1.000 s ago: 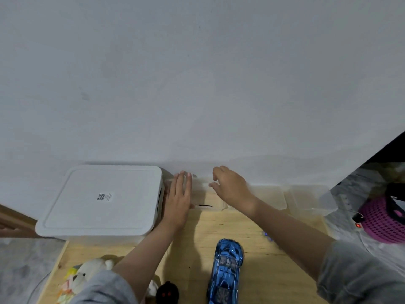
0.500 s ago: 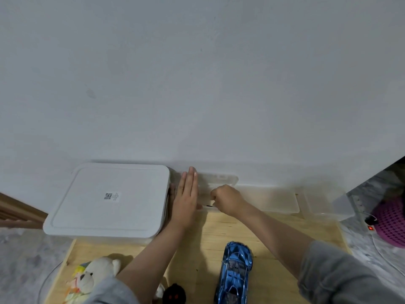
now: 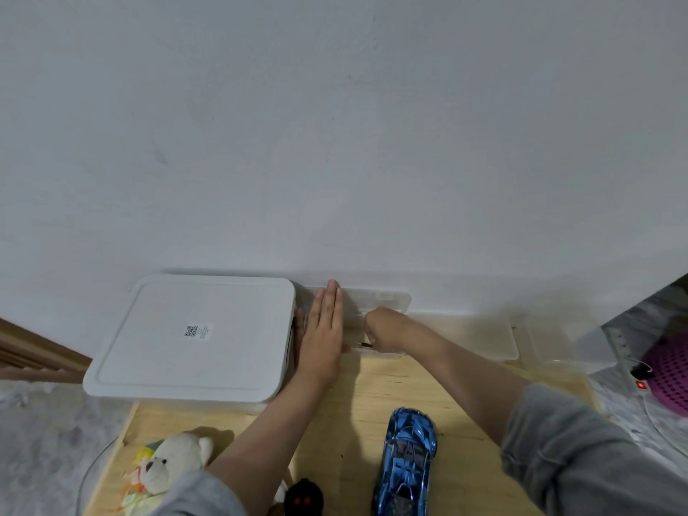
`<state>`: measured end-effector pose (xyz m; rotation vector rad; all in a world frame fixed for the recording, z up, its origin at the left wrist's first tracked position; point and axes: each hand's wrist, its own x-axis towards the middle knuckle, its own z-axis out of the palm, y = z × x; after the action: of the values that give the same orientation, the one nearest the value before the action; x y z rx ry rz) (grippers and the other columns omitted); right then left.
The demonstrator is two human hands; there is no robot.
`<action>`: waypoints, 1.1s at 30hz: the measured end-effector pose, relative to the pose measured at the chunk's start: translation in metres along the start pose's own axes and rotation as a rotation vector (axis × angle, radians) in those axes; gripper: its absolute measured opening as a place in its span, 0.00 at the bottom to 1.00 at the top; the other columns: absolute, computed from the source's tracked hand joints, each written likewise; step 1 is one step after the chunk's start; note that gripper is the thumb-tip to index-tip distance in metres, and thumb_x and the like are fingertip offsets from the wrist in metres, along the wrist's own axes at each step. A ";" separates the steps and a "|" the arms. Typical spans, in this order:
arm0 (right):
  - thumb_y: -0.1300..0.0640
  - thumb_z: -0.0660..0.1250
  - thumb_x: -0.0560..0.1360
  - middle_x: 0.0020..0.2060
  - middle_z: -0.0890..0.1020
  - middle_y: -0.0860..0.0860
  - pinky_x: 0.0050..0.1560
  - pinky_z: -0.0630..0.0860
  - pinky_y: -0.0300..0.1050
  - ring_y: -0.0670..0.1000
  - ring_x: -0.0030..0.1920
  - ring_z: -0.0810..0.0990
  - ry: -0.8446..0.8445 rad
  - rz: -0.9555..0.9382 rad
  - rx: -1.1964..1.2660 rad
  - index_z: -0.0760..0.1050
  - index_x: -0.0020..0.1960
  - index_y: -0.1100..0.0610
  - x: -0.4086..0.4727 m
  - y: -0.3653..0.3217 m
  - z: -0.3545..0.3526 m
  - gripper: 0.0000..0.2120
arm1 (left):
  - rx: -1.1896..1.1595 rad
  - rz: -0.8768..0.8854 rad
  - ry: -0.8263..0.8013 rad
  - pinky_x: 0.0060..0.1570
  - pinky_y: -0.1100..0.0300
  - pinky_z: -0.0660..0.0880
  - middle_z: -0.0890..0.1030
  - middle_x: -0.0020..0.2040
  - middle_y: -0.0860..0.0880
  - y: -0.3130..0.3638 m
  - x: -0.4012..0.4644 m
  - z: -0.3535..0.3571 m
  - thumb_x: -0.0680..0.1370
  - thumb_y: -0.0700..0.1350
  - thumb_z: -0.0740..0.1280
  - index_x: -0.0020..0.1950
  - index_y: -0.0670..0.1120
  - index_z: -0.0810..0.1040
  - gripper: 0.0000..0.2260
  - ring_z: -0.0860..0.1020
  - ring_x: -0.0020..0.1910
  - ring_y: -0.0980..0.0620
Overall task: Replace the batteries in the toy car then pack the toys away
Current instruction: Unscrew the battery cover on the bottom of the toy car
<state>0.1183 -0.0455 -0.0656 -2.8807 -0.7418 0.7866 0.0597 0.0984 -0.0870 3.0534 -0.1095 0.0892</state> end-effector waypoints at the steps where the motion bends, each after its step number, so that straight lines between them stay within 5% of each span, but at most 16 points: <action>1: 0.68 0.63 0.69 0.30 0.74 0.55 0.36 0.71 0.44 0.56 0.36 0.74 0.006 -0.002 0.011 0.69 0.30 0.58 -0.004 0.001 -0.003 0.11 | 0.001 -0.008 -0.001 0.69 0.42 0.47 0.37 0.78 0.48 0.000 0.000 0.001 0.58 0.38 0.80 0.77 0.41 0.43 0.59 0.36 0.76 0.49; 5: 0.65 0.63 0.67 0.33 0.75 0.55 0.33 0.67 0.42 0.55 0.34 0.72 0.058 -0.002 0.080 0.72 0.35 0.59 -0.028 0.005 -0.014 0.03 | 0.000 0.013 -0.030 0.69 0.43 0.46 0.38 0.78 0.48 0.000 -0.001 -0.001 0.61 0.44 0.80 0.77 0.42 0.41 0.58 0.36 0.76 0.49; 10: 0.63 0.60 0.69 0.31 0.73 0.55 0.31 0.64 0.42 0.54 0.31 0.69 0.202 -0.001 0.179 0.71 0.40 0.60 -0.069 0.008 -0.013 0.02 | 0.114 -0.018 -0.051 0.64 0.48 0.54 0.61 0.76 0.42 0.009 -0.010 -0.018 0.55 0.50 0.83 0.74 0.38 0.60 0.54 0.59 0.74 0.43; 13: 0.62 0.59 0.72 0.25 0.73 0.49 0.28 0.67 0.45 0.48 0.25 0.69 0.326 -0.008 0.367 0.73 0.56 0.53 -0.098 0.007 -0.005 0.14 | 0.043 -0.010 -0.064 0.66 0.47 0.40 0.37 0.76 0.45 0.013 -0.015 -0.021 0.72 0.46 0.72 0.75 0.40 0.38 0.48 0.37 0.74 0.46; 15: 0.63 0.59 0.73 0.24 0.73 0.49 0.28 0.68 0.43 0.46 0.23 0.68 0.474 0.008 0.583 0.74 0.55 0.51 -0.121 0.004 0.002 0.14 | -0.001 -0.031 -0.101 0.69 0.45 0.36 0.29 0.72 0.48 0.017 -0.018 -0.023 0.78 0.42 0.63 0.72 0.43 0.29 0.42 0.30 0.71 0.48; 20: 0.66 0.66 0.73 0.33 0.77 0.49 0.34 0.70 0.36 0.42 0.28 0.71 0.765 0.110 0.930 0.81 0.44 0.58 -0.164 0.003 0.025 0.07 | -0.016 -0.035 -0.111 0.72 0.43 0.40 0.29 0.73 0.46 0.024 -0.030 -0.029 0.77 0.37 0.56 0.74 0.41 0.31 0.36 0.32 0.74 0.45; 23: 0.62 0.76 0.68 0.38 0.76 0.49 0.38 0.73 0.34 0.43 0.33 0.72 0.744 0.098 0.977 0.80 0.48 0.54 -0.185 0.004 0.039 0.10 | -0.017 -0.032 -0.137 0.72 0.43 0.41 0.32 0.76 0.43 0.026 -0.036 -0.033 0.77 0.37 0.56 0.75 0.39 0.34 0.36 0.35 0.76 0.43; 27: 0.67 0.72 0.70 0.38 0.76 0.48 0.42 0.73 0.31 0.43 0.36 0.75 0.818 0.095 0.978 0.81 0.49 0.55 -0.198 0.002 0.056 0.11 | -0.054 -0.047 -0.201 0.72 0.44 0.40 0.34 0.76 0.42 0.030 -0.042 -0.038 0.77 0.38 0.57 0.76 0.39 0.34 0.37 0.35 0.76 0.44; 31: 0.64 0.71 0.72 0.38 0.80 0.49 0.45 0.80 0.45 0.52 0.39 0.80 0.960 0.147 1.053 0.83 0.52 0.57 -0.201 0.003 0.069 0.09 | -0.053 -0.071 -0.229 0.73 0.44 0.40 0.35 0.77 0.42 0.034 -0.051 -0.039 0.78 0.43 0.58 0.76 0.39 0.36 0.36 0.36 0.76 0.44; 33: 0.62 0.71 0.72 0.37 0.81 0.48 0.43 0.80 0.46 0.47 0.38 0.80 0.991 0.191 1.088 0.83 0.52 0.57 -0.203 0.005 0.074 0.09 | -0.048 -0.082 -0.256 0.73 0.44 0.41 0.35 0.77 0.42 0.040 -0.057 -0.040 0.79 0.46 0.58 0.76 0.39 0.36 0.37 0.37 0.76 0.44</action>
<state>-0.0690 -0.1494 -0.0373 -1.8981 0.1057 -0.2613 -0.0019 0.0664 -0.0471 3.0008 -0.0018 -0.3054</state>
